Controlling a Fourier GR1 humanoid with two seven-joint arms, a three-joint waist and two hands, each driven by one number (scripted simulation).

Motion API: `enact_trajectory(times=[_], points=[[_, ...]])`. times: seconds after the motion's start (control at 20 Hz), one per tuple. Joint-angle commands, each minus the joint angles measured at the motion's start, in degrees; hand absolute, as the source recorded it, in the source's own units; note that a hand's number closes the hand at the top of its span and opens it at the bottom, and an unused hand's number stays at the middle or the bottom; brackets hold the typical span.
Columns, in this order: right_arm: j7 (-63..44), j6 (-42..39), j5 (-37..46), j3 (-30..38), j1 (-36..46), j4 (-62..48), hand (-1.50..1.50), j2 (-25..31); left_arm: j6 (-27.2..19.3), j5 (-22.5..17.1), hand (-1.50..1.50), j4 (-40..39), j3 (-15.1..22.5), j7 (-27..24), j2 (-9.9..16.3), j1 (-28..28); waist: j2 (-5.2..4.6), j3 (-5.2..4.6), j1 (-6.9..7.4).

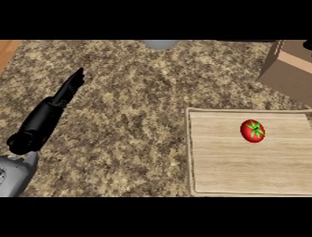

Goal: Pick the tomato from the tray and place it in the cardboard box

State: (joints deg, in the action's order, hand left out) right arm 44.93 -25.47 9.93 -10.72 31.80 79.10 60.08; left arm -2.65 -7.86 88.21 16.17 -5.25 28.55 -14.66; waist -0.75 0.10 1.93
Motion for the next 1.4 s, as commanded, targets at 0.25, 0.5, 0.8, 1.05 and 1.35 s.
enact_trajectory(times=[0.25, 0.5, 0.8, 1.05, 1.35], points=[[6.19, 1.84, 14.77, -8.56, -1.49, 7.12, -1.5, 5.42, 0.64, 0.64, 0.0, 1.14, -2.14, -0.89, 0.22, 3.37, 0.84, -0.11, -1.35], [-1.39, -1.0, 17.51, -9.67, -2.36, 14.19, -1.5, 5.87, 1.81, 2.76, 0.0, -6.15, -2.93, -2.12, -2.15, -0.98, 0.75, -0.16, -2.35], [-3.12, -0.34, 22.47, -9.25, -6.88, 13.37, -1.5, 1.26, 2.91, 3.58, 0.0, -0.59, -4.55, 2.45, -2.86, -0.34, 0.75, -0.1, -1.79], [-8.91, -1.97, 26.19, -8.41, -9.23, 18.27, -1.5, -2.06, 5.72, 3.77, 0.0, -1.3, -6.79, 1.31, -2.97, 1.55, 0.81, -0.11, -1.81], [-9.81, -0.47, 32.45, -7.39, -9.96, 17.28, -1.5, -8.35, 5.45, 7.06, 0.0, 0.29, -6.76, 1.14, -6.01, 1.77, 0.75, -0.11, -1.61]])
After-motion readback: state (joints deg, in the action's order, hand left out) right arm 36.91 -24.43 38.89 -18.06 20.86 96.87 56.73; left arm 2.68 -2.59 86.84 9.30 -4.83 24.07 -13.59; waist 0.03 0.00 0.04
